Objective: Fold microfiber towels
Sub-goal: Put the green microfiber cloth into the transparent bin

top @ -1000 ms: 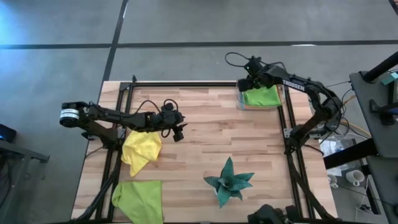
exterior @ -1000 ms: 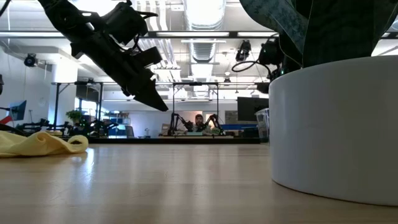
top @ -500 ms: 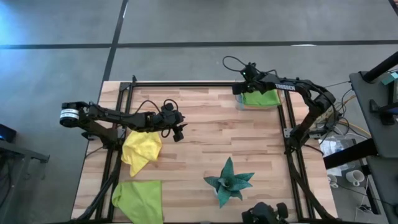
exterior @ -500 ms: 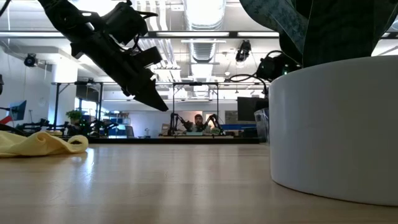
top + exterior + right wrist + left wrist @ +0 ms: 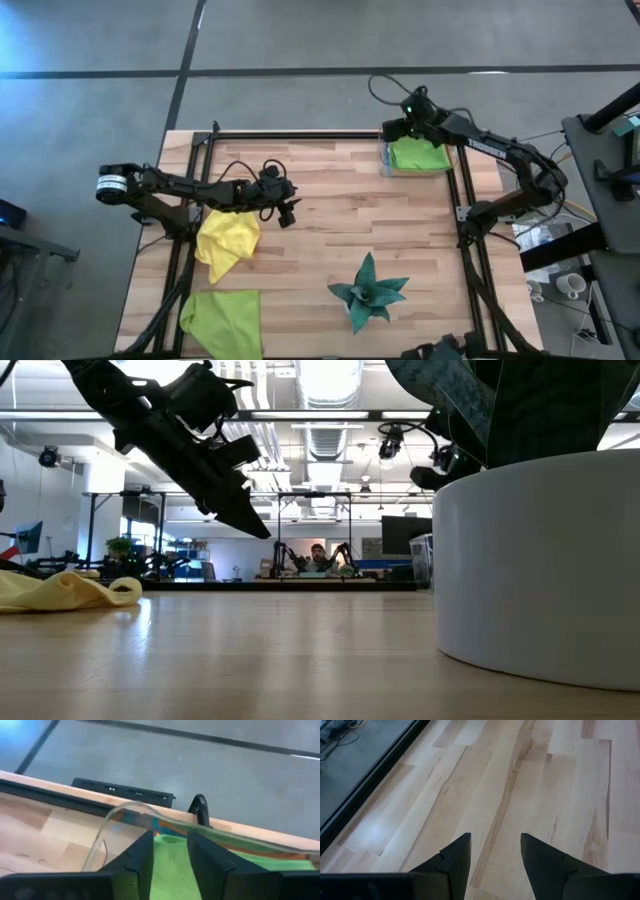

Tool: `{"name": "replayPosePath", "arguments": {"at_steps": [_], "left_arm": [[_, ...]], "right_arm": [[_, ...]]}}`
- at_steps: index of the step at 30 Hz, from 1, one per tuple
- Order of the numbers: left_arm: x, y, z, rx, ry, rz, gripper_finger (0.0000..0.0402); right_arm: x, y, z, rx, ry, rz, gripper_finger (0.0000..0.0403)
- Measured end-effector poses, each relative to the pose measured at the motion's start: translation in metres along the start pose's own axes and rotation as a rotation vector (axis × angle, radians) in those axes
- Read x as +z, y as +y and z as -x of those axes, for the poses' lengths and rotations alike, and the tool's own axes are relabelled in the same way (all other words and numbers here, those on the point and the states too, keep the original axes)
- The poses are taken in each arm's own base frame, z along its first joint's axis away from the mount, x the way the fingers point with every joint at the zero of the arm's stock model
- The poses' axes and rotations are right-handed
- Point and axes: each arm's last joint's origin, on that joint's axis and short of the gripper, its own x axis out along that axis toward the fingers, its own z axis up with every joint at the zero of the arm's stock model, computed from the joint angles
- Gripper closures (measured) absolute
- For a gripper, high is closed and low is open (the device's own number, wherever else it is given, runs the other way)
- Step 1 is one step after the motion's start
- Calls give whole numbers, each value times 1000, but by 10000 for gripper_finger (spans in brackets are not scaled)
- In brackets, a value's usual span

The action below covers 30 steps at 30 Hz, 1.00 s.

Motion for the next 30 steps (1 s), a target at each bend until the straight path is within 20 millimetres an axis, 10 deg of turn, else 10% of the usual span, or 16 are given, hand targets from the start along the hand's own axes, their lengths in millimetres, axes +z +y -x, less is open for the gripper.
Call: {"name": "replayPosePath", "arguments": {"at_steps": [7,23,30], "left_arm": [[0,0,0,0,-3,1,244],[1,0,0,0,-7,2,244],[1,0,0,0,-6,2,244]], "right_arm": [[-39,-14,-7,41,-15,-64,386],[-54,-18,-101,180,130,-293,394],[-57,-18,-103,175,149,-292,394]]}}
